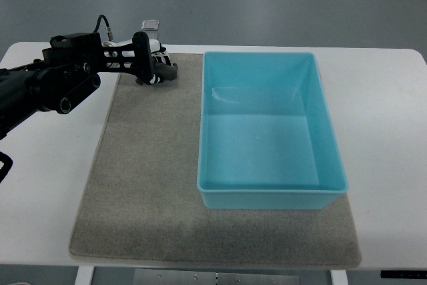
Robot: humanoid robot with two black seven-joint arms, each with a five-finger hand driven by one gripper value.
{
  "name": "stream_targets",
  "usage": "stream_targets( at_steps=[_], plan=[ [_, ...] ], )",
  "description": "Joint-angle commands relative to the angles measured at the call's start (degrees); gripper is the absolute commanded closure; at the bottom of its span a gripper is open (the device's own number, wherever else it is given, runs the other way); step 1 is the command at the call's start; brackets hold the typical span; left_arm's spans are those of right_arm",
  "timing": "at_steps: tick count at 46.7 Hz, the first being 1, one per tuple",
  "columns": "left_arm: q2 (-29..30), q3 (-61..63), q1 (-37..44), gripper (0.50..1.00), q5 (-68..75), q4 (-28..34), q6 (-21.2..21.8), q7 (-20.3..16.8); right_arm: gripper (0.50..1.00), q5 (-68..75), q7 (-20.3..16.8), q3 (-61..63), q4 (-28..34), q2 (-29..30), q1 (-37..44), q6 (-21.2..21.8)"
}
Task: Place brown hippo in blue box with left hand
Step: 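Close the left hand on the hippo and lift it off the mat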
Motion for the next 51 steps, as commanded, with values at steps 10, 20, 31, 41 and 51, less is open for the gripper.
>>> stream_targets(
  at_steps=[10,20,31,41,51],
  plan=[
    [0.5,-1.0,-0.5,1.000,-1.3,-0.2,0.0,0.0,0.564,0.0,0.0,0.0,0.0,0.0,0.0,0.0],
    [1.3,-2.6,-0.7,1.000,-4.7,-0.7,-0.3,0.0,0.564,0.0,0.0,0.0,0.0,0.0,0.0,0.0],
    [4.7,-4.6,-1.8,1.000,-6.2,-4.7,-0.8,0.0,0.564,0.0,0.0,0.0,0.0,0.0,0.0,0.0],
    [12.2,-4.7,-5.0,1.000,-6.1,-16.3,-1.1,-0.1,0.564,-0.1,0.0,0.0,0.0,0.0,0.0,0.0],
    [15.4,-4.7,-8.3,1.000,-5.9,-22.7,-5.6,-0.1,0.564,-0.1,0.0,0.0,0.0,0.0,0.0,0.0]
  ],
)
